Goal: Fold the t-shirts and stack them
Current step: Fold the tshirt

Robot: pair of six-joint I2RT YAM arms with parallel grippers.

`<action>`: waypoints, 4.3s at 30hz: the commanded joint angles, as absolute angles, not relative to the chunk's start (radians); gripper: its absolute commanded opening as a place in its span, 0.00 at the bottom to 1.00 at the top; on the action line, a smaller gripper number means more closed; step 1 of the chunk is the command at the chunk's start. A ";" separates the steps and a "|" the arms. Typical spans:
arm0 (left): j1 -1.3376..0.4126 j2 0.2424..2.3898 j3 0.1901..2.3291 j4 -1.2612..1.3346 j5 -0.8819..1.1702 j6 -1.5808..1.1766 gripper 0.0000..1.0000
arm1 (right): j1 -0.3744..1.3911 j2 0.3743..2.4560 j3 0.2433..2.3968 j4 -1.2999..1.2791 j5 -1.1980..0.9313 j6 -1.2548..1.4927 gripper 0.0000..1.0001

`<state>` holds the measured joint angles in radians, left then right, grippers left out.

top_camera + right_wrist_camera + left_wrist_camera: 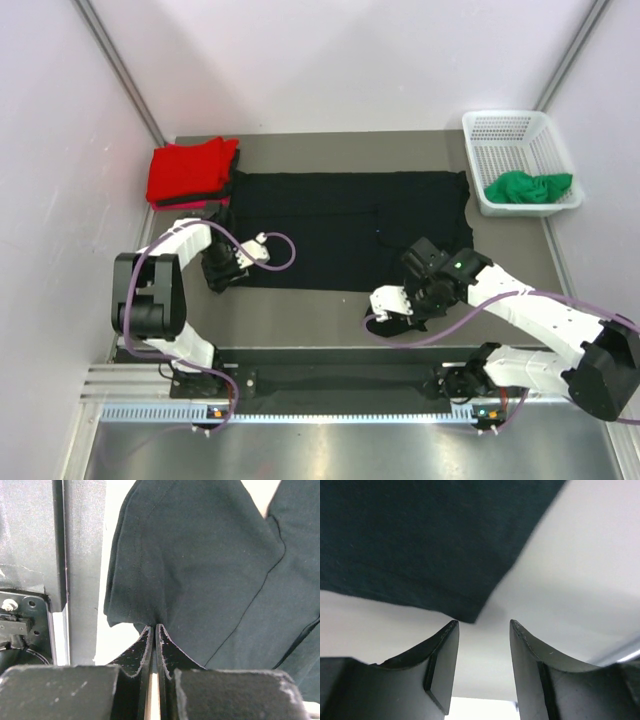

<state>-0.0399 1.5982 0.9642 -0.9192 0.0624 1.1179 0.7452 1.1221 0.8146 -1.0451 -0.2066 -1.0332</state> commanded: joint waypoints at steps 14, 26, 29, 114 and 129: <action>-0.026 1.684 0.973 -0.834 0.061 1.164 0.29 | 0.706 1.114 0.825 -1.058 -0.207 -1.017 0.00; -0.021 1.640 1.049 -0.979 0.107 1.184 0.00 | 0.549 1.057 0.896 -1.097 -0.190 -0.993 0.00; -0.021 1.621 1.107 -1.022 0.115 1.184 0.00 | 0.511 1.042 0.940 -1.100 -0.184 -0.985 0.00; -0.006 2.267 1.974 -0.989 -0.075 0.956 0.00 | 0.147 2.210 2.108 -0.726 -0.158 -0.854 0.00; -0.006 2.044 1.910 -0.869 -0.005 0.813 0.37 | 0.152 2.076 2.053 -0.614 -0.080 -0.718 0.45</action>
